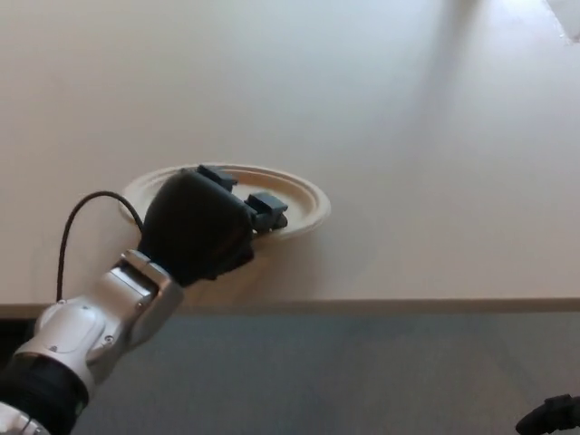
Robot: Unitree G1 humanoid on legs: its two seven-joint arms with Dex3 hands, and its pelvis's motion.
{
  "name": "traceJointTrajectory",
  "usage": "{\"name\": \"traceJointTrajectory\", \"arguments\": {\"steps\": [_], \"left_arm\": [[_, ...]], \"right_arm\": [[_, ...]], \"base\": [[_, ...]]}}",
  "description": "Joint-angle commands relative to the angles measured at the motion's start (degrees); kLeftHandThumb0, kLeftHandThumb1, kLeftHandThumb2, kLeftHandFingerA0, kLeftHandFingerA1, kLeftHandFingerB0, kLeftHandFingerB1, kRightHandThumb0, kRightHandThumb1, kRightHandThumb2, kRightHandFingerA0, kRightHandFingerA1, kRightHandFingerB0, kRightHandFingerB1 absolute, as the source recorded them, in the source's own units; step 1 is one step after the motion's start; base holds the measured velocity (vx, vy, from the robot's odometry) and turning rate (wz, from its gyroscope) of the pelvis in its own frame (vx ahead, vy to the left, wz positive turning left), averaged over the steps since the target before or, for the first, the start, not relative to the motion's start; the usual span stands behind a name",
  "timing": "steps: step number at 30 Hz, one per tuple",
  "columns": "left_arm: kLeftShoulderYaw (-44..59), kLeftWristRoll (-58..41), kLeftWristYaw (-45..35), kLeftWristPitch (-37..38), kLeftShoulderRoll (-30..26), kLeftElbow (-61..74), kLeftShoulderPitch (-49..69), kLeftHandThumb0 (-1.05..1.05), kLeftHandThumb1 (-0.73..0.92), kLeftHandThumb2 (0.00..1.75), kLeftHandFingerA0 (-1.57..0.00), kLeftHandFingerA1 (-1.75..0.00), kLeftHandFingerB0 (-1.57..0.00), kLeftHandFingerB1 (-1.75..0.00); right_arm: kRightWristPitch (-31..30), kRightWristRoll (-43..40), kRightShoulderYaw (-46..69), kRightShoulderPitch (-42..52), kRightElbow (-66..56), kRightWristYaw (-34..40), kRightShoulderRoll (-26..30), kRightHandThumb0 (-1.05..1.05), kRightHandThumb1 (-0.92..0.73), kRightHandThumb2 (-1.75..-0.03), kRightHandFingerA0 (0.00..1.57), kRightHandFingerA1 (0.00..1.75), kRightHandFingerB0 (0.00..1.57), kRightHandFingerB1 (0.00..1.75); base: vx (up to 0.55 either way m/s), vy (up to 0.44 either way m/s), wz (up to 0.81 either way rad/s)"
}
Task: A person passes a plate to the robot and the robot grabs it with its left hand and places it at the centre of the table infront of it
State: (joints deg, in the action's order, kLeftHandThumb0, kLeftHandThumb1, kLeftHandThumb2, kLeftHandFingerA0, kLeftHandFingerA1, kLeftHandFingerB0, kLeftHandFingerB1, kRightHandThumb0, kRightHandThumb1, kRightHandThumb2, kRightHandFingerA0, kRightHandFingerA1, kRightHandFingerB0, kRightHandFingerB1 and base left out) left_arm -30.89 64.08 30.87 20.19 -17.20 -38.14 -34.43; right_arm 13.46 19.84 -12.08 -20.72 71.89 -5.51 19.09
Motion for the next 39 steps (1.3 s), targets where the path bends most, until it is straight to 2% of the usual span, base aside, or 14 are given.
{"name": "traceJointTrajectory", "arguments": {"steps": [1,12,13,15,16,17,21,22,25,31,32,34,36,39], "left_arm": [[-4.36,1.44,-2.37,-4.32,1.98,-7.49,-1.67,-0.4,0.48,0.72,-0.99,-1.34,-0.7,-0.55],[-3.27,-4.87,0.58,-5.24,3.87,-16.5,-5.42,-0.33,0.76,0.62,-0.81,-1.15,-0.49,-0.37],[-2.19,-6.32,-0.18,-5.09,3.92,-16.1,-5.3,-0.5,0.63,0.88,-0.62,-0.6,-0.3,-0.45],[-1.15,-7.45,-0.67,-5.4,4.12,-15.75,-5.67,-0.51,0.72,0.62,-0.47,-0.39,-0.27,-0.3],[0.44,-9.27,-2.97,-6.38,4.52,-14.47,-5.63,-0.36,0.42,0.98,0.0,-0.47,0.0,-0.46],[2.95,-12.28,-7.08,-7.87,5.0,-12.01,-5.24,-0.77,0.53,0.9,-0.05,-0.38,-0.05,-0.32],[6.48,-16.33,-12.81,-7.92,4.98,-8.73,-4.95,-0.85,0.52,0.95,-0.03,-0.23,-0.03,-0.16],[7.9,-18.62,-16.08,-8.11,5.04,-7.67,-5.05,-0.98,0.6,0.71,0.0,-0.18,-0.03,-0.13],[11.27,-23.95,-23.62,-9.29,5.51,-5.26,-5.29,-0.89,0.49,0.95,0.0,-0.08,0.0,-0.08],[17.94,-33.87,-34.31,-11.98,7.72,-4.93,-5.92,-1.03,0.64,0.6,0.0,0.0,0.0,0.0],[19.85,-37.59,-38.63,-13.05,8.39,-5.33,-5.85,-0.92,0.47,0.88,0.0,0.0,0.0,0.0],[22.19,-41.9,-44.53,-14.37,8.9,-5.64,-5.87,-0.9,0.48,0.88,0.0,0.0,0.0,0.0],[23.84,-44.53,-48.43,-15.98,9.28,-6.04,-6.09,-0.92,0.57,0.58,0.0,0.0,0.0,0.0],[26.21,-49.07,-56.15,-23.28,9.55,-3.22,-5.73,-0.85,0.45,0.9,0.0,-0.03,0.0,0.0]], "right_arm": [[-0.3,-0.29,0.31,0.11,0.14,-0.02,0.72,-0.5,-0.67,-0.6,0.82,0.69,0.58,0.55],[-1.06,-0.12,0.21,-0.65,-0.33,-0.02,0.47,-0.5,-0.68,-0.6,0.77,0.67,0.59,0.54],[-0.98,-0.16,0.23,-0.62,-0.35,0.06,0.4,-0.48,-0.69,-0.6,0.78,0.67,0.59,0.55],[-1.16,-0.28,0.35,-1.03,-0.3,-0.2,0.47,-0.48,-0.69,-0.6,0.78,0.67,0.58,0.55],[-1.01,-0.26,0.32,-1.17,-0.23,-0.44,0.59,-0.48,-0.69,-0.6,0.78,0.67,0.59,0.55],[-0.62,-0.13,0.19,-1.14,-0.12,-0.63,0.7,-0.48,-0.68,-0.6,0.78,0.67,0.58,0.55],[-0.15,-0.25,0.22,-0.95,-0.02,-0.94,0.78,-0.49,-0.67,-0.59,0.78,0.67,0.56,0.55],[0.01,-0.41,0.35,-0.82,0.01,-1.01,0.76,-0.49,-0.67,-0.59,0.78,0.68,0.56,0.56],[-0.2,-0.51,0.44,-0.79,-0.02,-1.05,0.71,-0.49,-0.67,-0.59,0.77,0.67,0.56,0.55],[-1.17,-0.43,0.43,-0.87,-0.09,-0.46,0.39,-0.48,-0.68,-0.6,0.78,0.66,0.57,0.53],[-0.75,-0.2,0.18,-0.68,-0.21,-0.65,0.58,-0.48,-0.68,-0.6,0.77,0.67,0.56,0.54],[-0.03,0.18,-0.17,-0.56,-0.16,-0.71,0.83,-0.49,-0.67,-0.6,0.79,0.68,0.57,0.55],[-0.09,0.2,-0.21,-0.62,-0.11,-0.8,0.84,-0.48,-0.66,-0.6,0.8,0.68,0.59,0.55],[-0.52,0.5,-0.53,-1.06,0.01,-1.11,0.82,-0.45,-0.64,-0.59,0.81,0.67,0.61,0.55]], "base": [[0.0,0.0,0.0],[0.0,0.0,0.0],[0.0,0.0,0.0],[0.0,0.0,0.0],[0.0,0.0,0.0],[0.0,0.0,0.0],[0.0,0.0,0.0],[0.0,0.0,0.0],[0.0,0.0,0.0],[0.0,0.0,0.0],[0.0,0.0,0.0],[0.0,0.0,0.0],[0.0,0.0,0.0],[0.0,0.0,0.0]]}}
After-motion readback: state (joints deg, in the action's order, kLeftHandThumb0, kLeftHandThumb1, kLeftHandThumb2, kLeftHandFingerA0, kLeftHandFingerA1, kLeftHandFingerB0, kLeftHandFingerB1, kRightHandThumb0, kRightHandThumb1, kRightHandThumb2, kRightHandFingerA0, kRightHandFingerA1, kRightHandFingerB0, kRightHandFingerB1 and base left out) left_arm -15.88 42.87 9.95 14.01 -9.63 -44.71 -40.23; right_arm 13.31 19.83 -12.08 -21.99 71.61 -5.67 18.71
